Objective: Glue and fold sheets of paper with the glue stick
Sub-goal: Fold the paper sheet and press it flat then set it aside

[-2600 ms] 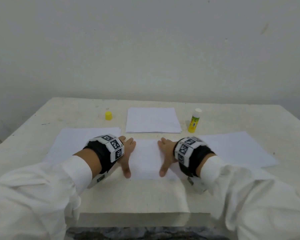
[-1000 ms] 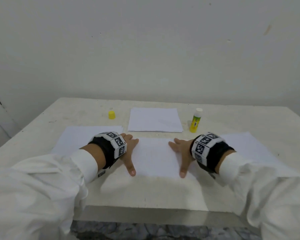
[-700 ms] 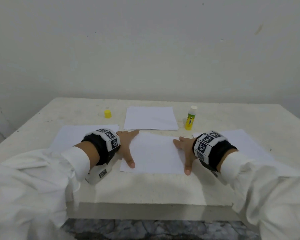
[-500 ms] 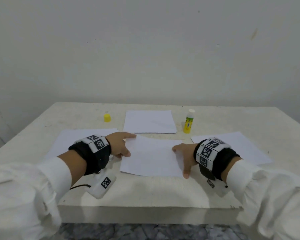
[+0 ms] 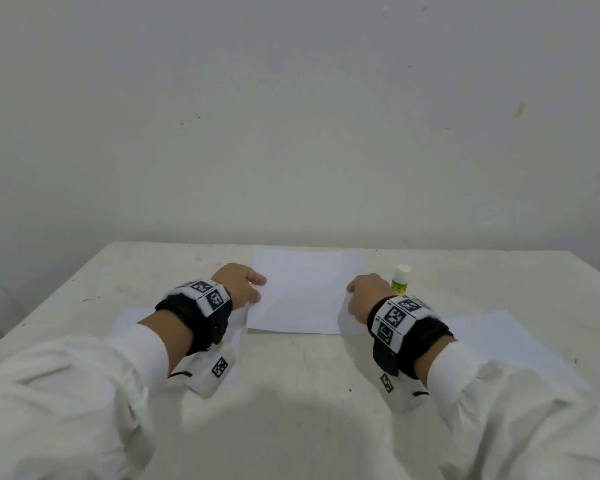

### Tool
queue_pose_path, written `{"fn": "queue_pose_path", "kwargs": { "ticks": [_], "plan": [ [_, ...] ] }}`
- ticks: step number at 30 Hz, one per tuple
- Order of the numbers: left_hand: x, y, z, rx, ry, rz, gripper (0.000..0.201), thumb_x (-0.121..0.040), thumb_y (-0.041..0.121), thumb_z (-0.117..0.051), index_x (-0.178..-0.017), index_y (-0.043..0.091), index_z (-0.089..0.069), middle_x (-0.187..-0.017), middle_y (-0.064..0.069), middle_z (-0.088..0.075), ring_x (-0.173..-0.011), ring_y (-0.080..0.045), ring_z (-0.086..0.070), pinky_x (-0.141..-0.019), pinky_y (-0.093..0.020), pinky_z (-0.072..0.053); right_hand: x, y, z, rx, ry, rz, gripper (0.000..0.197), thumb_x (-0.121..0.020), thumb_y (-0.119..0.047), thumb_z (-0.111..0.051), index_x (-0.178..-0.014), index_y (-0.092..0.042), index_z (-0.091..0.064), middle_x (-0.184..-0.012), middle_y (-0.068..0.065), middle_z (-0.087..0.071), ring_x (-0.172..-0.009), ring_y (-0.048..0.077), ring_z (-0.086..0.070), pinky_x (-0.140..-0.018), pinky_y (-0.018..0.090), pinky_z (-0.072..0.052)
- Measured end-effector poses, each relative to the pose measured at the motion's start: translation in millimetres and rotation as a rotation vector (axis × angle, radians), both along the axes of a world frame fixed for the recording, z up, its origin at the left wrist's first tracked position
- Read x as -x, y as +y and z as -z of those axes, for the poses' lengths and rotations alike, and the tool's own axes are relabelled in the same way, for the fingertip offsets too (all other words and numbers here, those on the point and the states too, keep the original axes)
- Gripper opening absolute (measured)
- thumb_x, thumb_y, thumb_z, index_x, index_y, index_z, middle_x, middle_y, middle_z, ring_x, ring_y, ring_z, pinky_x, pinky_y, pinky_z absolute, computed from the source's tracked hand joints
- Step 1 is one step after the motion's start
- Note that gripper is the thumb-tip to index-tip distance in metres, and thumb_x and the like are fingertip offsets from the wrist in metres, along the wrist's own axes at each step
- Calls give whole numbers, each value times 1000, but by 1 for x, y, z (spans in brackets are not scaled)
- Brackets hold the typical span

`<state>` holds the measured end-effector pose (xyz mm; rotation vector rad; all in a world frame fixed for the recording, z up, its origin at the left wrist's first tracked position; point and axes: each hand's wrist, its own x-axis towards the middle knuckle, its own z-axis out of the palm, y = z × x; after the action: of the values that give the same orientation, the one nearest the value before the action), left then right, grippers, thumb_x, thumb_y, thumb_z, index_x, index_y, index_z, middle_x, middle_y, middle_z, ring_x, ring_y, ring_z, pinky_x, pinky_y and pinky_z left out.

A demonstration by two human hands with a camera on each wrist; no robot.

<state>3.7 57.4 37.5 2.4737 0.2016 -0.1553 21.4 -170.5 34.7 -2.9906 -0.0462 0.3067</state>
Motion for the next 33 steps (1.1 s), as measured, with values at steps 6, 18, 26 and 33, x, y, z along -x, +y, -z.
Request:
{"fn": "queue_pose_path", "kwargs": {
  "ticks": [6,18,26,33],
  "plan": [
    [-63,-4,3,-336,161,158,53,-90,12,-62,-141,15,-46,-146,-2,-42,-131,-19,-44,-104,-25,-37,-61,28,13,162,56,86,30,-92,-13,-46,-121,-7,-50,-131,14,-42,-125,31,-39,-107,43,-35],
    [-84,0,31,-669,254,260,63,-79,46,-68,-137,30,-48,-138,-6,-32,-126,-27,-39,-104,-41,-40,-75,28,29,332,110,-11,32,-91,-19,-49,-123,-13,-49,-135,11,-36,-129,31,-33,-107,39,-31],
    [-40,-87,9,-580,156,497,32,-90,37,-59,-102,9,-67,-116,-6,-66,-98,-21,-60,-80,-29,-45,-8,-55,11,84,172,23,28,-90,-21,-60,-109,-1,-65,-104,10,-66,-94,22,-61,-77,28,-47],
    [4,-209,8,-503,111,713,50,-93,43,-54,-125,5,-60,-130,-11,-58,-119,-27,-53,-96,-32,-41,39,-195,13,215,336,279,68,-76,-55,-69,-129,-14,-56,-133,5,-55,-123,24,-52,-103,36,-41]
  ]
}}
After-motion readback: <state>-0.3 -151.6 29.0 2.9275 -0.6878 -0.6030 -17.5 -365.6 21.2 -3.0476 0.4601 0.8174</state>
